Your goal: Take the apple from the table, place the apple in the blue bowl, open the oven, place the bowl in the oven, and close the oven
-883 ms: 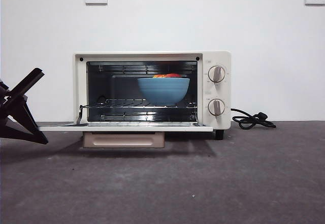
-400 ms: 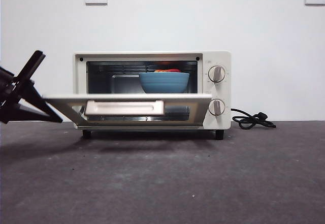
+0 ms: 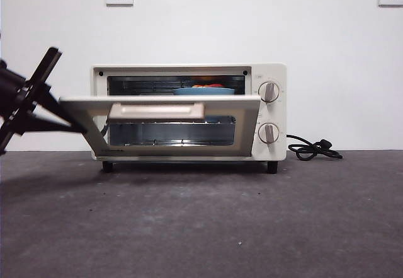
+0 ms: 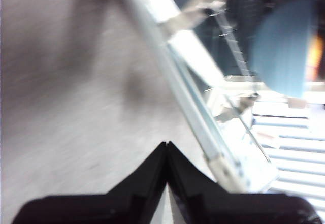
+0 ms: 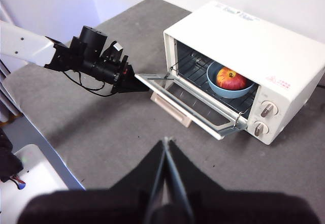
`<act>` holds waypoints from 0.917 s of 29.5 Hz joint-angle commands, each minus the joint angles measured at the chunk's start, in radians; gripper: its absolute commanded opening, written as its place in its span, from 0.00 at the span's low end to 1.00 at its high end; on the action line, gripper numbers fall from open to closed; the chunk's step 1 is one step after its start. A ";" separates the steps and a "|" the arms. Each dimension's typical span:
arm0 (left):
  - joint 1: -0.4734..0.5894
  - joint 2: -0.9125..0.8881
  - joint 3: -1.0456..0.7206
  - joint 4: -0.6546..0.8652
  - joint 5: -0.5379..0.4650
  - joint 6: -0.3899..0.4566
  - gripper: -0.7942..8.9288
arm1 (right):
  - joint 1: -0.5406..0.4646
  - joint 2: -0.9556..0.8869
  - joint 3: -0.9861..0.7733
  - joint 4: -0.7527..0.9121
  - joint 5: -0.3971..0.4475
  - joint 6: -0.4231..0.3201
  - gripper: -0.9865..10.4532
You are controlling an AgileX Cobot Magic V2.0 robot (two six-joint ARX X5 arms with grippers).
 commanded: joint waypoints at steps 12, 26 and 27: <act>-0.040 -0.007 0.205 0.020 -0.034 -0.029 0.08 | 0.002 -0.037 -0.006 -0.024 0.039 0.099 0.08; -0.040 -0.007 0.248 0.032 -0.086 -0.014 0.08 | 0.002 -0.037 -0.006 -0.024 0.042 0.117 0.08; -0.040 -0.007 0.248 0.036 -0.086 -0.011 0.08 | 0.002 -0.037 -0.006 -0.024 0.042 0.117 0.08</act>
